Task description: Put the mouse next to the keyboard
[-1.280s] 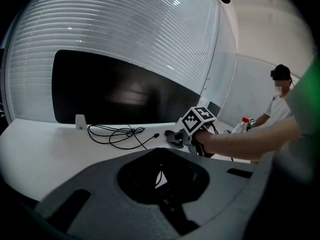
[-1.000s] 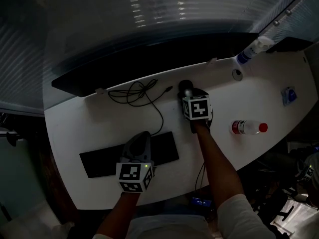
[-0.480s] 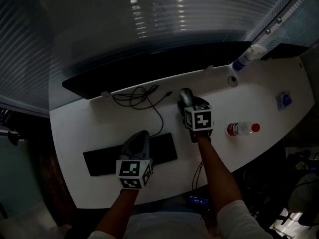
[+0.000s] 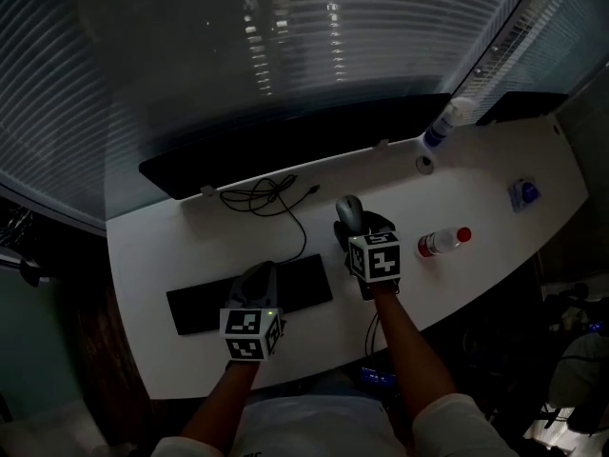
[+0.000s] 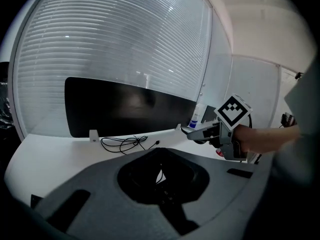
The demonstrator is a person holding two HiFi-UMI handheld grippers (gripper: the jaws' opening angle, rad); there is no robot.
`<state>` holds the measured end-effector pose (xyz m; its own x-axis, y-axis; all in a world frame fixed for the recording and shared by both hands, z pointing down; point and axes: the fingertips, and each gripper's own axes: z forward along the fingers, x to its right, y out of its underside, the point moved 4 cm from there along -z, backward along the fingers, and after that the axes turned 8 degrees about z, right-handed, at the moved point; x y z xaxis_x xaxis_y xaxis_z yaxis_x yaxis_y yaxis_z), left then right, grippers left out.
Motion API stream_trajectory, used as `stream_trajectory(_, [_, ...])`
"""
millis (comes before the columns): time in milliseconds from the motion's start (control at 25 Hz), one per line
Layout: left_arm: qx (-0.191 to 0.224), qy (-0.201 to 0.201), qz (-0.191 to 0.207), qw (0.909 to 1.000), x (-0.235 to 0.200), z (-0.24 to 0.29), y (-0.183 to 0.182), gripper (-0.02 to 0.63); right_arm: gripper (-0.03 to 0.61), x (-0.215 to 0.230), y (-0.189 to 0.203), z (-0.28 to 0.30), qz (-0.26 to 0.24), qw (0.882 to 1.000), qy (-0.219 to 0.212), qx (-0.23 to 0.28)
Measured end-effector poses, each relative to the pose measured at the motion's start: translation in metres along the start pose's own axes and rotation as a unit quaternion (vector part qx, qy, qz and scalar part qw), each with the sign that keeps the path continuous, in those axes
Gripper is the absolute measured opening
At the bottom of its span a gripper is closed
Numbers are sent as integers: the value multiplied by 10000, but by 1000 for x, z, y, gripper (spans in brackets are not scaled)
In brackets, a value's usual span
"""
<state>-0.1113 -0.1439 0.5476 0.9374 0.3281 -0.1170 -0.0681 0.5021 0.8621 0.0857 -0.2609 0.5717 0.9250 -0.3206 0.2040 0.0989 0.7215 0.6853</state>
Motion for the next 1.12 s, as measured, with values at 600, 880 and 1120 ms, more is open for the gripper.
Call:
stream_trajectory(600, [-90,155,94,9998,42,-65,24,5,296,-20,65,-87,-130,9999,-71,-44])
stream_trajectory(880, [-39,301,233,9993,68,-75,27,5,296,-17,97,-111,-45,9999,-27,-119])
stream_trajectory(1120, [-38,256,262,9993,73,-80,32,5,296,-17,119,-122,-37,9999,-11,-164])
